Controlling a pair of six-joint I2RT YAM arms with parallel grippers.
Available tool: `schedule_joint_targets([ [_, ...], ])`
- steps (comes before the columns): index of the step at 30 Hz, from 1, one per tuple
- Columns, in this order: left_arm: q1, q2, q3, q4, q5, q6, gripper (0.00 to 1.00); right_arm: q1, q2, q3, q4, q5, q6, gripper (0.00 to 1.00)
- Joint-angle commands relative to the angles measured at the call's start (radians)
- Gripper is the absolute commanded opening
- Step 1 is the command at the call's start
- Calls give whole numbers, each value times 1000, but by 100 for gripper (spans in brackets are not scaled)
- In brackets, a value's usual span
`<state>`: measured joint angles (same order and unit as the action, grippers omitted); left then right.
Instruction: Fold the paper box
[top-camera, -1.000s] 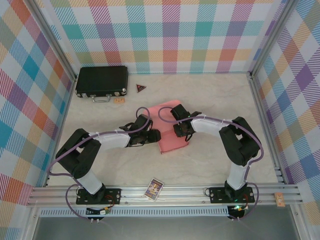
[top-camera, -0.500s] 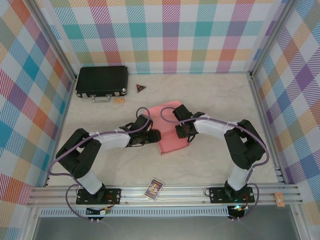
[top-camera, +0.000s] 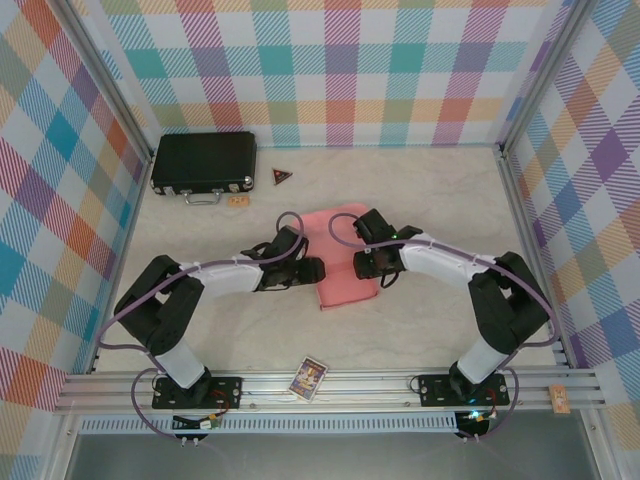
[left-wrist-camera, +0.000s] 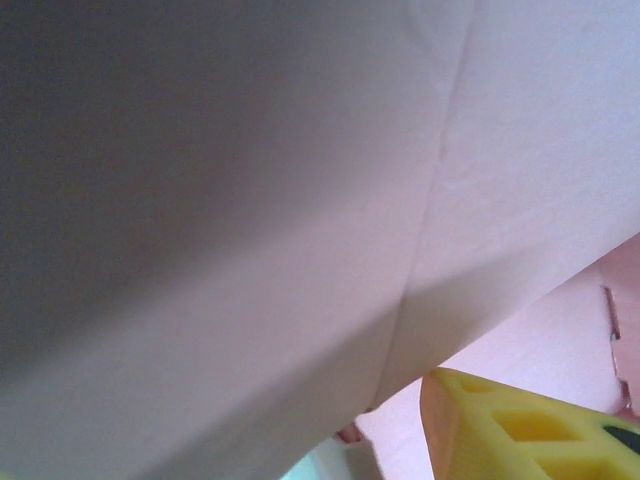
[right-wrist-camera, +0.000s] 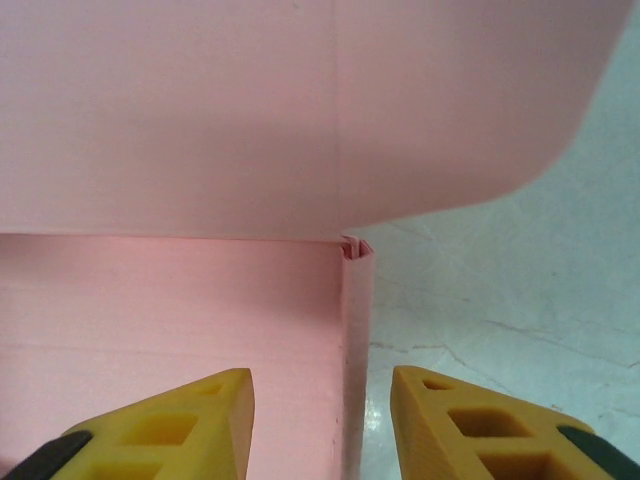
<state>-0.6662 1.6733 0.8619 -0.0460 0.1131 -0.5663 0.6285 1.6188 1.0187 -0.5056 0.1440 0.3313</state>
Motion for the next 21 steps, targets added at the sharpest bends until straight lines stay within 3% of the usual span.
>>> schedule_joint_targets([
  [1,-13,35,52,6,19,51,54,-50,-63,-32,32,-83,44,41],
  [10,-10,134,198,-35,29,106,53,-174,-157,-100,69,-144,66,41],
  [13,-10,110,200,-43,19,114,54,-221,-197,-126,92,-182,64,41],
  [21,4,-25,188,-85,-32,163,67,-297,-236,-140,146,-245,30,46],
])
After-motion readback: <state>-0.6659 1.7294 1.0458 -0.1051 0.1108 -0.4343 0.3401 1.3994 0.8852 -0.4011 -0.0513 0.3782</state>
